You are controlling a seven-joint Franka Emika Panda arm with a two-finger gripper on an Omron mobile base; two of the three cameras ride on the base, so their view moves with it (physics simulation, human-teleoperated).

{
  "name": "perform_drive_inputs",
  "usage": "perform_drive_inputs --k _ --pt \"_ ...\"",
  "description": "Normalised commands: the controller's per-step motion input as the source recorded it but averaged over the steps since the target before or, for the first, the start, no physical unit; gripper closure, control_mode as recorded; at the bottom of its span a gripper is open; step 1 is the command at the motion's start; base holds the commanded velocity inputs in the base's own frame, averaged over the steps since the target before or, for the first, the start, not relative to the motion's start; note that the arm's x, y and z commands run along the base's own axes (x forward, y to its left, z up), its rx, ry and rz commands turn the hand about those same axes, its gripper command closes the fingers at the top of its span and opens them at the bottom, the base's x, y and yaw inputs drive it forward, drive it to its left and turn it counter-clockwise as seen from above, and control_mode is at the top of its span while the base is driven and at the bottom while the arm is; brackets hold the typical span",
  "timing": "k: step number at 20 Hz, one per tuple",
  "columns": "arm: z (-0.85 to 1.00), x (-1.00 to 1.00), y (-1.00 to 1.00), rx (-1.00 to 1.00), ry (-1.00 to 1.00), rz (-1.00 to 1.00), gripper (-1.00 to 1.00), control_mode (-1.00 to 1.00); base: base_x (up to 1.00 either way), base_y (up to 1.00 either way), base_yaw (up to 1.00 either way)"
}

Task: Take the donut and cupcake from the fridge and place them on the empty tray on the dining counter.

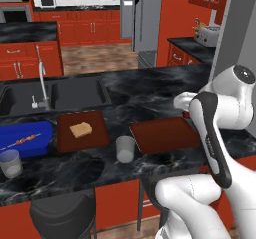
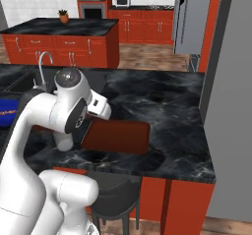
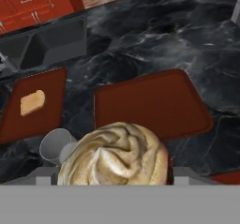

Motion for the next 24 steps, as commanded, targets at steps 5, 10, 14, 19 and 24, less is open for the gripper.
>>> perform_drive_inputs --k 5,10,14,19,24 --pt "-0.46 0.57 0.00 0.00 0.18 0.00 1.00 -1.00 0.00 0.00 0.00" --pt "-0.54 0.37 0.00 0.00 0.05 0.00 1.00 -1.00 0.00 0.00 0.00" --pt "-0.66 0.26 0.00 0.01 0.00 0.00 1.00 -1.00 0.00 0.00 0.00" --pt "-0.59 0.27 0.01 0.00 0.00 0.00 1.00 -1.00 0.00 0.00 0.00" --pt "-0.52 0.49 0.01 0.00 0.08 0.00 1.00 -1.00 0.00 0.00 0.00"
